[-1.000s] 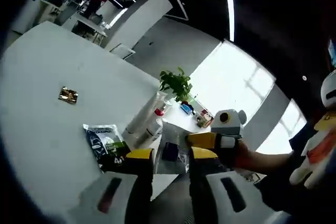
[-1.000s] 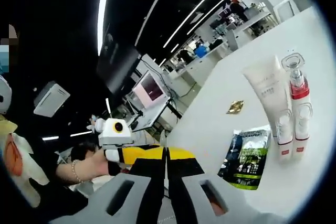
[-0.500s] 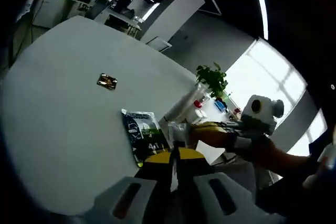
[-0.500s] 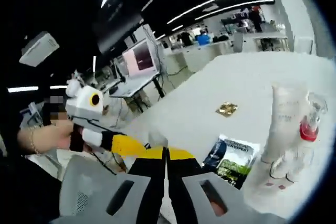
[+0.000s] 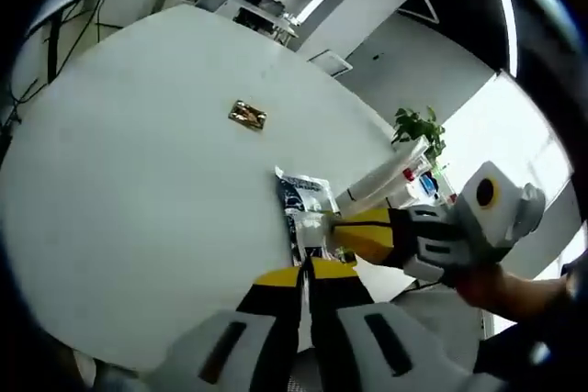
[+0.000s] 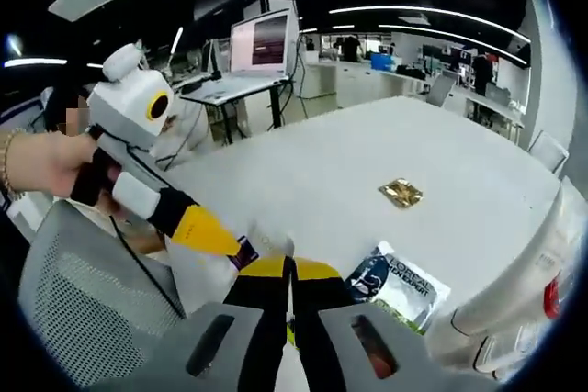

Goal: Arrange the skincare products in the storage area until every visible bottle or jar stands upright without overlapping.

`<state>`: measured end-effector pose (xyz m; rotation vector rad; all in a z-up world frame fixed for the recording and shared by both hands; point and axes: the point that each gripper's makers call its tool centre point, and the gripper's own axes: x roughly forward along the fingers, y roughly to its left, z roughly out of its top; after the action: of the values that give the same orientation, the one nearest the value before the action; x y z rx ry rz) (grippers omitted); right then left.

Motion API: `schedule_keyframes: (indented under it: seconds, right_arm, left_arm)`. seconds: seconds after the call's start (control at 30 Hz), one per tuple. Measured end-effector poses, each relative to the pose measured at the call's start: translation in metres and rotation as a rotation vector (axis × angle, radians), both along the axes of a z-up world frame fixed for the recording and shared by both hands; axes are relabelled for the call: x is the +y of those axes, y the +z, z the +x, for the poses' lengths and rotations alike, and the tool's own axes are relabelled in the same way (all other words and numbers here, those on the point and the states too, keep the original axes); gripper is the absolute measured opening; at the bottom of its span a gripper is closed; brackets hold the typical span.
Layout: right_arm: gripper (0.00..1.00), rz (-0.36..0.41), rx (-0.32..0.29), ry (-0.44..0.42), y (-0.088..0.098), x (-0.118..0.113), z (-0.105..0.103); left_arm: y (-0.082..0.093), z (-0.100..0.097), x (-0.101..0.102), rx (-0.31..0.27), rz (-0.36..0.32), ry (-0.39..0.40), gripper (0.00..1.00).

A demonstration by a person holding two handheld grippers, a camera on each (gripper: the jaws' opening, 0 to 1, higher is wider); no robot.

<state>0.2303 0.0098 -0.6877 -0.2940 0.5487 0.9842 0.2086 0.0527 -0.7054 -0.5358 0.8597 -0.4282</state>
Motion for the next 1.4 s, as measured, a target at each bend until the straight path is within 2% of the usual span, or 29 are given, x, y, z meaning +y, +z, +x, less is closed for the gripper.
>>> schedule_keyframes:
  seconds: [0.17,0.23,0.83,0.93,1.07,1.4]
  right_arm:
    - [0.01,-0.044,0.000,0.008,-0.016,0.002,0.006]
    - [0.01,-0.059,-0.003,0.011,-0.024,0.003,0.010]
    - [0.01,-0.161,0.018,0.050,-0.065,0.007,0.022]
    - [0.01,-0.169,0.028,0.051,-0.068,0.007,0.024]
    - [0.01,-0.201,0.009,0.078,-0.072,0.008,0.023]
    - [0.01,-0.210,0.008,0.069,-0.077,0.008,0.025]
  left_arm:
    - [-0.016,0.002,0.001,0.055,0.006,0.032,0.02]
    - [-0.019,0.003,0.000,0.059,0.015,0.036,0.02]
    - [-0.056,0.017,0.002,0.134,0.109,-0.029,0.02]
    - [-0.059,0.018,0.003,0.132,0.128,-0.052,0.02]
    - [-0.063,0.018,0.003,0.130,0.146,-0.075,0.03]
    - [-0.065,0.021,0.010,0.083,0.227,-0.123,0.04]
